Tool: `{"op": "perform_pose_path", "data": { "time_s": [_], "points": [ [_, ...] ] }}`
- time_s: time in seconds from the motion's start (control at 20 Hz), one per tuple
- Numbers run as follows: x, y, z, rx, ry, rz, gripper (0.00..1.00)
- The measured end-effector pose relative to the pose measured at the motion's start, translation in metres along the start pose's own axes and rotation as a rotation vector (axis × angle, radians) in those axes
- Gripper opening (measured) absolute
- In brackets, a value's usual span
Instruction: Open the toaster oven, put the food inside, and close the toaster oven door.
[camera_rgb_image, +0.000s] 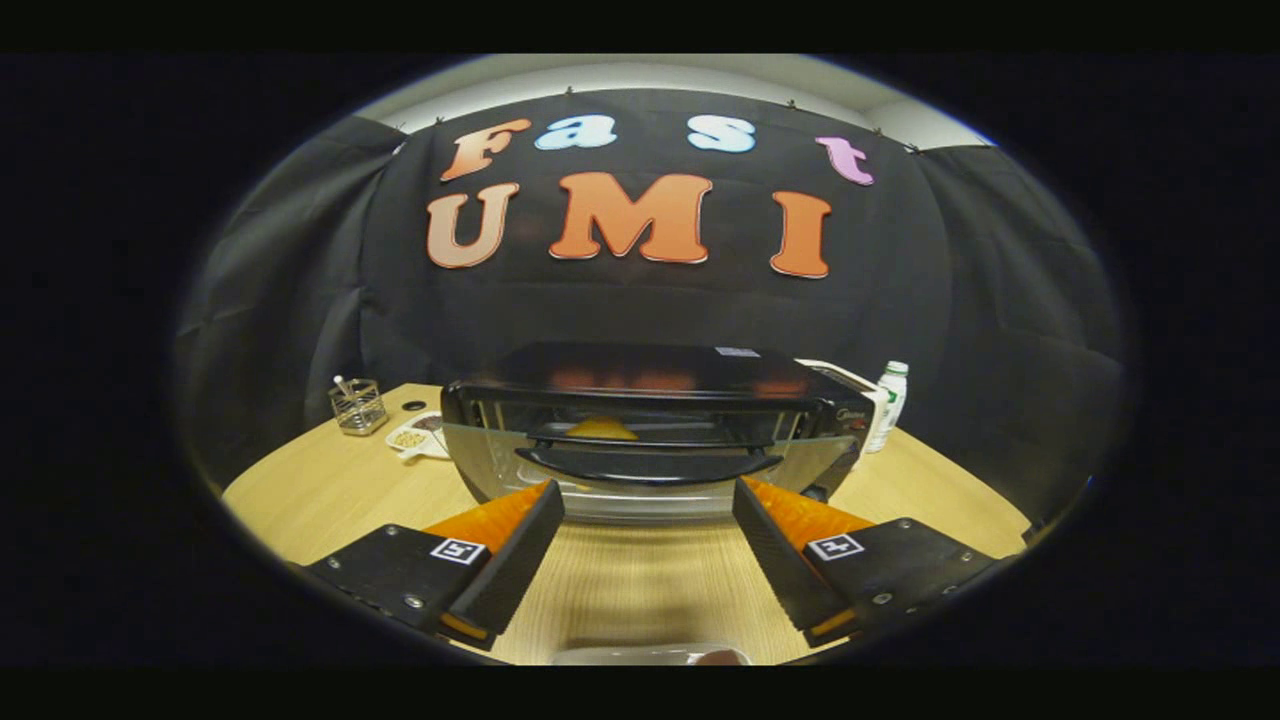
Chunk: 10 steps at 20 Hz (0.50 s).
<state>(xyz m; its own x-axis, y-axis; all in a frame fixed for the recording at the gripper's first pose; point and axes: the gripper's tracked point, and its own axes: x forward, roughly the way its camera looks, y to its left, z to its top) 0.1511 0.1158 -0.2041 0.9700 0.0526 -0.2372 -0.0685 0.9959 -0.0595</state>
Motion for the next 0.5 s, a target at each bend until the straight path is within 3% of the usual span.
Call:
{"op": "perform_pose_path", "data": {
  "time_s": [0.15,0.5],
  "points": [
    [-0.007,0.010,0.019,0.060,-0.009,0.040,1.00],
    [-0.060,0.009,0.074,0.026,-0.074,0.074,1.00]
  ]
}}
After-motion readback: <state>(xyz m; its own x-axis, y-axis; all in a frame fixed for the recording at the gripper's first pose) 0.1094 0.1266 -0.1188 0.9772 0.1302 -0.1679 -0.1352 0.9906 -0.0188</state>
